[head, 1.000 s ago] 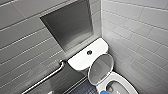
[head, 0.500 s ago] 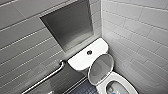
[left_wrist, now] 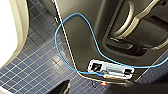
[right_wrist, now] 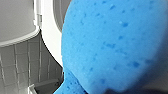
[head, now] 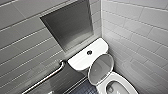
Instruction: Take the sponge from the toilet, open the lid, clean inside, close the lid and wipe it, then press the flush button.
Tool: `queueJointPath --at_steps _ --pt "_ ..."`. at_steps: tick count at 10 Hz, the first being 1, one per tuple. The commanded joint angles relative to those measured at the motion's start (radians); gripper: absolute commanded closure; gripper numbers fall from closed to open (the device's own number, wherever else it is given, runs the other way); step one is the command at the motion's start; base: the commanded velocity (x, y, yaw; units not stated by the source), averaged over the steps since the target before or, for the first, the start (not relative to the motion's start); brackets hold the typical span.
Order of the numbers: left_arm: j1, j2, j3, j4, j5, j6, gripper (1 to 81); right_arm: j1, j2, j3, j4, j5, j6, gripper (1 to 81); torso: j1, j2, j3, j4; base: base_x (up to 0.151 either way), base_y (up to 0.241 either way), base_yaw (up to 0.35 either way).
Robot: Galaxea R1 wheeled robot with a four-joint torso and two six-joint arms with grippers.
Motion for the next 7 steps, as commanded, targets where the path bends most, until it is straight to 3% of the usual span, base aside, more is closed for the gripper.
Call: queueJointPath --at_steps 1,7 --pt "0.028 -0.019 -0.012 0.013 0.049 0.003 1.0 -0.055 -0.094 0.098 0.001 0.044 -0.002 81.1 0.000 0.000 0.000 0.000 0.000 0.000 0.000" --pt "0.027 -0.025 -0.012 0.015 0.048 0.003 1.0 -0.251 -0.232 0.248 0.029 0.337 -0.015 81.1 0.000 0.000 0.000 0.000 0.000 0.000 0.000"
